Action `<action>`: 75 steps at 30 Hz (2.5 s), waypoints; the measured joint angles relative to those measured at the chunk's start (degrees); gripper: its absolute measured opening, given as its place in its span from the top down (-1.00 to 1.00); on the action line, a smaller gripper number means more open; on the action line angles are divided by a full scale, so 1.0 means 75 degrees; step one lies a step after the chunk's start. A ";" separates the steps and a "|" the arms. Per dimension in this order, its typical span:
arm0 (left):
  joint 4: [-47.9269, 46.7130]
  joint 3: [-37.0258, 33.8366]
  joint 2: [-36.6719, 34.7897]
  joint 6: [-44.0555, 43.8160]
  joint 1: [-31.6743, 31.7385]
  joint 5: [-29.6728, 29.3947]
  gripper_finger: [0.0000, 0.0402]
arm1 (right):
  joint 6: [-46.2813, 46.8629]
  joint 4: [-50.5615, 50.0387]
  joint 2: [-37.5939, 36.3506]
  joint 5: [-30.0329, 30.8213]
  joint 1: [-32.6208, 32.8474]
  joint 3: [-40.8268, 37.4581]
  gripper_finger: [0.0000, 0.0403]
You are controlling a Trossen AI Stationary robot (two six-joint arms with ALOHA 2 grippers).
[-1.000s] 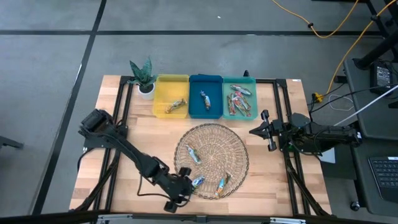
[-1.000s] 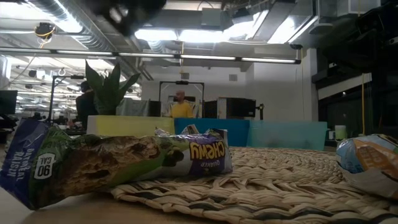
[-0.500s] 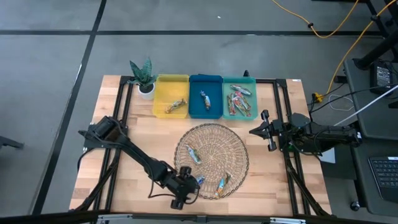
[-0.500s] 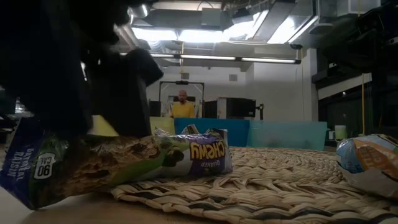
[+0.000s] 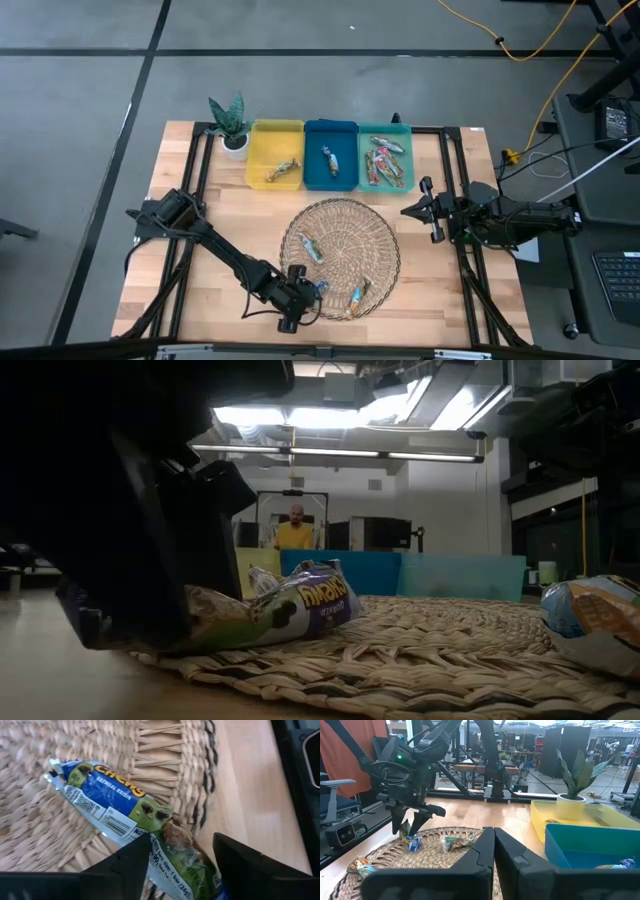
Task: Pick and place Granola Bars by type
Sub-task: Put the blue granola bar into the blue bin
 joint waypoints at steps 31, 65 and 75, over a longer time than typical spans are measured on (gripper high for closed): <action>-0.0463 -0.0024 -0.1425 -0.0415 0.0017 -0.0552 0.82 | -0.0003 -0.0004 0.0001 0.0000 0.0000 -0.0001 0.93; -0.0751 -0.0009 -0.4348 0.0469 0.0638 -0.1679 0.83 | 0.0007 -0.0001 0.0001 -0.0002 0.0002 0.0001 0.93; -0.1258 0.0436 -0.4363 0.1256 0.1742 -0.0562 0.83 | 0.0005 0.0000 0.0001 0.0000 0.0002 0.0001 0.93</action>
